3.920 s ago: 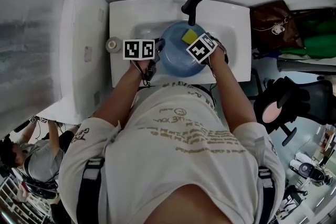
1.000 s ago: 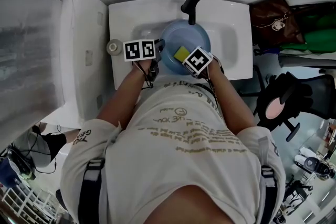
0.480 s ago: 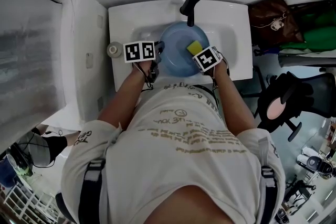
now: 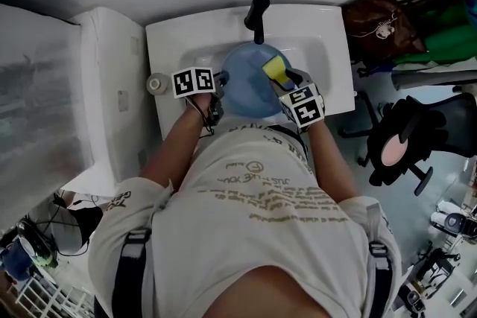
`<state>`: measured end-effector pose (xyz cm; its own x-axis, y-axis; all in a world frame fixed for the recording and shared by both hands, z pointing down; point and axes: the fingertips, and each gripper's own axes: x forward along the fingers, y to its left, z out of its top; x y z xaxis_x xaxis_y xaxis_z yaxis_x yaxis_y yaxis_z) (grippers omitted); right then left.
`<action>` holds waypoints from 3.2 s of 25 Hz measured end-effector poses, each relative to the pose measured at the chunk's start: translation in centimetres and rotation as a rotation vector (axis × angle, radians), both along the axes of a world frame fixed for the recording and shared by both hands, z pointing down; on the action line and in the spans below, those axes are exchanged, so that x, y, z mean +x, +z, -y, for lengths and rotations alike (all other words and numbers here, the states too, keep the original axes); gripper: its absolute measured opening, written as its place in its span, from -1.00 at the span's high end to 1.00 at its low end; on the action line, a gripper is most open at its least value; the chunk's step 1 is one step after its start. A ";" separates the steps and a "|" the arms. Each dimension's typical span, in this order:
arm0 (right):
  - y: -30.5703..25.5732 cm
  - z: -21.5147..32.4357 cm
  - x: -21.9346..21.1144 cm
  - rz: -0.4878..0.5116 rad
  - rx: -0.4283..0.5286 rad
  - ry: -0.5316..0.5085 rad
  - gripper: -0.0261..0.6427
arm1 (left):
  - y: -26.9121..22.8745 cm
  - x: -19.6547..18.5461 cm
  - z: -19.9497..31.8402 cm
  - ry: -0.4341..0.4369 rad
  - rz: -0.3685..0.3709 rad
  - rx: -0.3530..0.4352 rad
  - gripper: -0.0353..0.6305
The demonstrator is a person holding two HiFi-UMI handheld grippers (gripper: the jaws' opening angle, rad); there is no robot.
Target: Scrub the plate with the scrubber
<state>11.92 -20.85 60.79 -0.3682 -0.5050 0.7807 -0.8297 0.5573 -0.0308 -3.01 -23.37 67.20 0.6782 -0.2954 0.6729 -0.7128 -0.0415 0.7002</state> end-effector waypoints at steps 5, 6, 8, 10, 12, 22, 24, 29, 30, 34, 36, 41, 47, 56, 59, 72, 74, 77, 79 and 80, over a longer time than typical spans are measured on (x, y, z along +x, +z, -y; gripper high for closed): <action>-2.2 -0.2 1.9 0.057 0.095 0.085 0.32 | 1.2 0.1 -0.1 -0.016 0.013 -0.062 0.76; -2.5 -0.3 2.2 0.065 0.105 0.100 0.32 | 1.5 0.1 -0.3 -0.023 0.021 -0.081 0.76; -2.8 -0.6 2.7 0.075 0.114 0.122 0.32 | 2.2 0.1 -0.4 -0.041 0.030 -0.116 0.76; -2.7 -0.8 3.2 0.078 0.114 0.140 0.32 | 2.8 0.0 -0.5 -0.060 0.033 -0.144 0.76; -2.4 -1.1 3.8 0.077 0.111 0.156 0.32 | 3.3 0.0 -0.6 -0.079 0.033 -0.178 0.76; -1.7 -2.4 5.4 0.089 0.098 0.193 0.32 | 5.6 -0.2 -1.8 -0.140 0.060 -0.289 0.71; -1.9 -2.4 5.5 0.093 0.103 0.193 0.32 | 5.6 -0.1 -1.9 -0.127 0.073 -0.282 0.70; -2.2 -1.9 5.5 0.101 0.115 0.190 0.32 | 5.2 0.1 -1.6 -0.065 0.098 -0.230 0.33; -2.3 -1.8 5.4 0.098 0.119 0.186 0.32 | 5.0 -0.1 -1.5 -0.043 0.123 -0.204 0.32; -2.8 -1.3 5.2 0.084 0.145 0.165 0.32 | 3.2 -1.3 0.5 0.035 0.269 -0.009 0.32; -3.2 -0.9 5.0 0.085 0.169 0.168 0.32 | 1.4 -1.7 1.9 0.061 0.326 0.134 0.34; -6.1 1.1 4.2 0.146 0.268 0.217 0.32 | -3.8 -2.1 4.7 0.084 0.424 0.481 0.80; -12.8 3.7 4.1 0.203 0.517 0.261 0.32 | -12.1 -1.1 6.7 0.064 0.439 0.804 0.83; -23.1 6.5 3.6 0.399 0.770 0.330 0.32 | -23.3 -0.4 6.4 -0.006 0.440 1.021 0.83; -25.0 6.7 2.8 0.429 0.809 0.315 0.33 | -26.0 -0.5 6.1 -0.026 0.441 1.047 0.82; -25.7 7.4 0.5 0.441 0.780 0.285 0.34 | -29.2 -0.3 6.0 -0.036 0.406 1.062 0.82; -25.7 7.3 0.5 0.443 0.780 0.287 0.34 | -29.2 -0.3 6.0 -0.037 0.406 1.060 0.82; -25.7 7.3 0.6 0.451 0.783 0.293 0.34 | -29.3 -0.3 6.0 -0.038 0.405 1.062 0.82; -25.7 7.3 0.7 0.453 0.785 0.294 0.34 | -29.4 -0.2 5.9 -0.035 0.410 1.067 0.82; -25.7 7.3 0.8 0.455 0.785 0.295 0.34 | -29.5 -0.1 5.9 -0.032 0.417 1.071 0.82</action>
<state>12.70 -28.12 35.11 -0.3276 -0.9448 -0.0072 -0.9406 0.3268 -0.0918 -3.09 -29.29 37.75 0.4433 -0.8646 0.2364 -0.8924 -0.4505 0.0259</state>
